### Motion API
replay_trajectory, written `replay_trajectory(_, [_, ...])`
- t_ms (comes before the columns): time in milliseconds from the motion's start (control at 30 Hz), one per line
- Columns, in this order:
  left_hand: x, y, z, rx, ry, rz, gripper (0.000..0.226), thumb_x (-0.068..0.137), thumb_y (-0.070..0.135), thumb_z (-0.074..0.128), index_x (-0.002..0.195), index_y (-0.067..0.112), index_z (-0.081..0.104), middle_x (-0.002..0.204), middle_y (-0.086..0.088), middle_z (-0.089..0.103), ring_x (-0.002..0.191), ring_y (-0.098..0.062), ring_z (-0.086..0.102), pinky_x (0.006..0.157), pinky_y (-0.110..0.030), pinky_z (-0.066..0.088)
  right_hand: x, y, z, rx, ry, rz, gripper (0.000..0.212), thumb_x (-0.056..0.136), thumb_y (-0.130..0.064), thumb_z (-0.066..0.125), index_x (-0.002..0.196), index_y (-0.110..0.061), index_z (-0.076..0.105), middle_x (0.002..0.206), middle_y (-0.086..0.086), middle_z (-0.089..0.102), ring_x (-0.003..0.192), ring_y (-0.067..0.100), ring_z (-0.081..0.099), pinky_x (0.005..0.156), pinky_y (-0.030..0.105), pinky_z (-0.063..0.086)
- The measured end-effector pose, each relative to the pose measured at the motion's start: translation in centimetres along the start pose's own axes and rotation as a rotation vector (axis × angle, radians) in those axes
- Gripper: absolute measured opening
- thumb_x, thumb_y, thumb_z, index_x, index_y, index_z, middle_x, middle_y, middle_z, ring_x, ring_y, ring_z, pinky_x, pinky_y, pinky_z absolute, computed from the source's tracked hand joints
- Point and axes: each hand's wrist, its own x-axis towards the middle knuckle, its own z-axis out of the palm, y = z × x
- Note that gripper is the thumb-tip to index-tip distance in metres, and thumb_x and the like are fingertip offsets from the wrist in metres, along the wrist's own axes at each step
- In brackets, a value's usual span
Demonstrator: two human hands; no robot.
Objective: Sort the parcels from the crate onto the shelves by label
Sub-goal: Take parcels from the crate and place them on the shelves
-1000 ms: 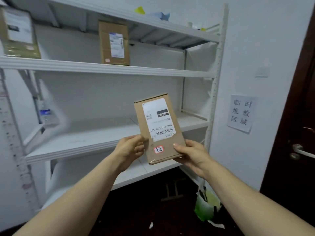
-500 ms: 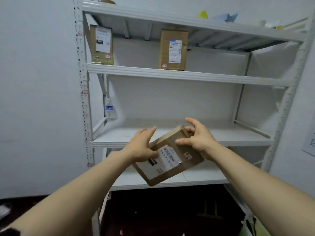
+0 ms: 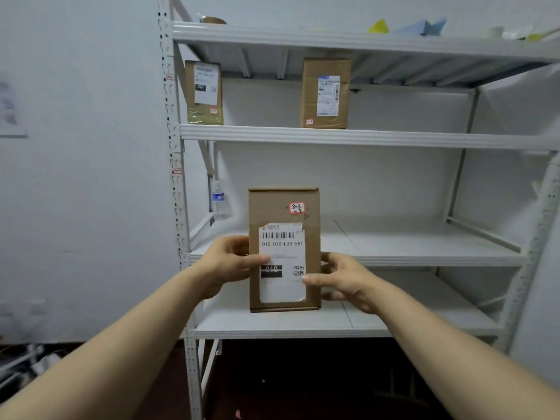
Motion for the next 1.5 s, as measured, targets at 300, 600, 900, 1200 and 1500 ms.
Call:
replay_trajectory(300, [-0.5,0.4,-0.2,-0.044,0.025,-0.013,0.023,0.083,0.0,0.067,0.103,0.011,0.065,0.106,-0.008,0.07,0.092,-0.018,0.068,0.085,-0.033,0.055,0.7,0.1,0.8,-0.005,-0.073,-0.104,0.049,0.084,0.001,0.067,0.129,-0.011,0.051,0.098,0.002,0.068,0.085,0.014,0.065,0.071,0.03,0.054])
replay_trajectory(600, [-0.3,0.9,0.3,-0.029,0.038,-0.019,0.025,0.084,0.001,0.066,0.107,0.011,0.063,0.106,-0.007,0.07,0.09,-0.015,0.068,0.072,-0.023,0.058,1.0,0.1,0.5,0.006,-0.091,-0.129,0.047,0.086,0.0,0.065,0.128,-0.013,0.049,0.099,0.002,0.067,0.084,0.013,0.064,0.069,0.026,0.054])
replay_trajectory(900, [0.0,0.4,1.1,0.041,0.051,-0.077,0.029,0.084,0.005,0.069,0.112,0.01,0.067,0.111,-0.008,0.071,0.112,-0.026,0.062,0.103,-0.042,0.046,2.0,0.8,-0.4,0.072,-0.059,-0.151,0.041,0.086,-0.001,0.066,0.122,-0.014,0.053,0.098,0.005,0.068,0.084,0.018,0.066,0.068,0.029,0.055])
replay_trajectory(1200, [0.2,0.8,1.6,0.052,0.046,-0.067,0.018,0.085,0.004,0.067,0.096,0.019,0.067,0.105,-0.004,0.071,0.098,-0.019,0.064,0.099,-0.041,0.047,2.6,1.0,-0.9,0.092,-0.078,-0.152,0.04,0.086,0.0,0.065,0.121,-0.014,0.053,0.101,0.006,0.068,0.086,0.018,0.065,0.07,0.029,0.056])
replay_trajectory(1500, [0.4,0.8,1.7,0.043,0.06,-0.078,0.029,0.085,0.002,0.066,0.113,0.01,0.064,0.111,-0.008,0.07,0.103,-0.023,0.064,0.094,-0.038,0.049,3.1,1.1,-1.0,0.09,-0.079,-0.149,0.043,0.085,-0.001,0.066,0.125,-0.013,0.052,0.103,0.007,0.068,0.091,0.022,0.066,0.079,0.036,0.056])
